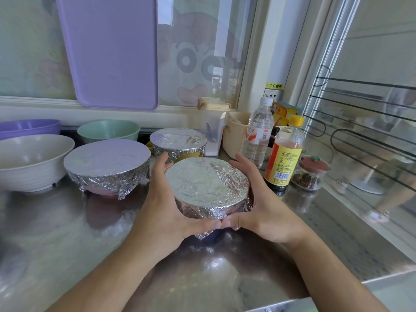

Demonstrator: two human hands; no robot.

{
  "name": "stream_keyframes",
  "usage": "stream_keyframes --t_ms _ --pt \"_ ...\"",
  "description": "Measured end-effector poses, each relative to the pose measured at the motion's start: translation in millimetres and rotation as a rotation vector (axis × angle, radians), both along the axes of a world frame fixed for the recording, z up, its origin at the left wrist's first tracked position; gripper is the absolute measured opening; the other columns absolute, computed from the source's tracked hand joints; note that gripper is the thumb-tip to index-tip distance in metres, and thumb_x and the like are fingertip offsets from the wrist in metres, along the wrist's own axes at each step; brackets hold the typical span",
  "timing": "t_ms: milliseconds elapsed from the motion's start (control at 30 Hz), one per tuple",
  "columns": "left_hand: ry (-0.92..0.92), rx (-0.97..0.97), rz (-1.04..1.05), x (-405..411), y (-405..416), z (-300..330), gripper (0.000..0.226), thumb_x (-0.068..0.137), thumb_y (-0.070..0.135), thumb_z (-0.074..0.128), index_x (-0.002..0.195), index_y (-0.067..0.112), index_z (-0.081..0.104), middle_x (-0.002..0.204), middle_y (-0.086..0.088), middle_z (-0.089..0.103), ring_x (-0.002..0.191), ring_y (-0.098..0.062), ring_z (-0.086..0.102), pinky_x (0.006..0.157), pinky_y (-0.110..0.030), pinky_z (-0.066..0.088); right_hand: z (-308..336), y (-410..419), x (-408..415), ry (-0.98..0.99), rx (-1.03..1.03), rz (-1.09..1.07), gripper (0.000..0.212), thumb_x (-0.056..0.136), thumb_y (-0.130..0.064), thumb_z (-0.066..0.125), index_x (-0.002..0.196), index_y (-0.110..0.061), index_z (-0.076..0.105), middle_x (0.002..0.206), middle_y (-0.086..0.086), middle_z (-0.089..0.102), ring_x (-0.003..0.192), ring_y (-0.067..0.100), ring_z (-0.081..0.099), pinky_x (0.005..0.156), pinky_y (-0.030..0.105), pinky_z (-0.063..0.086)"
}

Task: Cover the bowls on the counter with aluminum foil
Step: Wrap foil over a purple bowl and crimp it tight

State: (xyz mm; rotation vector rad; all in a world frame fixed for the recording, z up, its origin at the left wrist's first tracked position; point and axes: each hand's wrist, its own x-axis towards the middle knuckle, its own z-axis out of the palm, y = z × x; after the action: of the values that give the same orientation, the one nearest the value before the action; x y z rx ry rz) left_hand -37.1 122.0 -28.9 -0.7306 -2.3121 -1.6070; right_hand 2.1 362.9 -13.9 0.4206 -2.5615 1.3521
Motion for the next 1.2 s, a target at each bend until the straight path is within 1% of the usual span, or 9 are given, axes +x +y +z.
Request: stream_keyframes --t_ms 100,200,500,667,767,867,1000,1067,1200 --pt "-0.010 -0.031 -0.015 -4.2 -4.1 -0.8 0.164 0.034 0.061 0.104 0.158 0.051 -0.004 0.157 0.026 0.030 0.145 0.003 0.034 0.122 -0.034 0.032 -0.8 -0.6 -1.2 0.031 0.006 -0.029 0.133 0.065 -0.027 0.103 0.164 -0.041 0.016 0.160 -0.026 0.037 0.148 -0.002 0.039 0.125 0.036 0.034" --pt "0.003 -0.092 -0.025 -8.9 -9.3 -2.0 0.169 0.037 0.048 0.107 0.160 0.046 -0.009 0.154 0.031 0.029 0.140 0.014 0.032 0.120 -0.025 0.029 -2.0 -0.9 -1.8 0.052 0.011 -0.040 0.133 0.063 -0.032 0.104 0.164 -0.042 0.018 0.160 -0.024 0.039 0.148 0.004 0.042 0.126 0.043 0.034" --pt "0.084 -0.197 0.014 -11.7 -10.1 -3.0 0.168 0.044 0.042 0.107 0.159 0.050 -0.015 0.163 0.018 0.026 0.147 0.000 0.033 0.125 -0.033 0.029 -3.2 -0.5 -2.9 0.055 0.009 -0.039 0.134 0.062 -0.033 0.104 0.164 -0.040 0.018 0.159 -0.024 0.041 0.147 0.002 0.044 0.125 0.041 0.035" --pt "0.087 -0.193 0.036 -10.3 -8.1 -4.1 0.167 0.045 0.041 0.106 0.159 0.049 -0.016 0.162 0.018 0.027 0.145 0.002 0.034 0.120 -0.024 0.029 -1.1 -3.0 -2.2 0.054 -0.002 -0.038 0.134 0.061 -0.036 0.103 0.164 -0.041 0.017 0.159 -0.024 0.040 0.147 0.001 0.043 0.125 0.039 0.035" --pt "0.044 -0.159 0.023 -11.5 -9.1 -6.8 0.166 0.048 0.038 0.106 0.157 0.049 -0.018 0.161 0.024 0.022 0.145 0.006 0.029 0.118 -0.019 0.024 -2.4 -3.0 -2.3 0.026 -0.016 -0.021 0.135 0.064 -0.030 0.103 0.164 -0.039 0.014 0.157 -0.026 0.040 0.144 -0.005 0.043 0.123 0.028 0.036" --pt "-0.060 -0.123 -0.009 -17.3 -14.2 -8.9 0.166 0.044 0.040 0.103 0.159 0.045 -0.016 0.160 0.023 0.016 0.148 -0.001 0.026 0.123 -0.027 0.026 -1.0 0.6 -0.6 -0.043 -0.076 0.050 0.132 0.070 -0.018 0.100 0.166 -0.033 0.009 0.158 -0.024 0.039 0.144 -0.006 0.043 0.115 0.016 0.038" --pt "-0.257 -0.097 -0.127 -17.9 -22.9 -2.9 0.168 0.046 0.042 0.105 0.155 0.055 -0.022 0.160 0.029 0.019 0.147 0.000 0.033 0.119 -0.025 0.027 3.8 8.0 1.0 -0.047 -0.170 0.010 0.106 0.075 -0.034 0.088 0.162 -0.027 0.028 0.156 -0.011 0.050 0.148 0.011 0.045 0.123 0.040 0.035" --pt "-0.330 -0.044 -0.169 -17.6 -23.3 1.3 0.173 0.035 0.056 0.105 0.155 0.057 -0.020 0.157 0.035 0.023 0.145 0.001 0.038 0.123 -0.029 0.027 2.8 9.5 0.3 -0.046 -0.185 -0.017 0.098 0.076 -0.029 0.087 0.160 -0.021 0.036 0.155 -0.006 0.054 0.147 0.016 0.049 0.125 0.049 0.035" --pt "-0.302 0.026 -0.157 -14.4 -19.1 4.0 0.181 0.019 0.075 0.098 0.160 0.048 -0.012 0.159 0.034 0.020 0.148 0.006 0.029 0.127 -0.032 0.024 -0.7 11.5 -2.4 -0.061 -0.170 -0.048 0.091 0.076 -0.012 0.087 0.155 -0.018 0.043 0.150 -0.004 0.060 0.142 0.013 0.053 0.124 0.046 0.037"
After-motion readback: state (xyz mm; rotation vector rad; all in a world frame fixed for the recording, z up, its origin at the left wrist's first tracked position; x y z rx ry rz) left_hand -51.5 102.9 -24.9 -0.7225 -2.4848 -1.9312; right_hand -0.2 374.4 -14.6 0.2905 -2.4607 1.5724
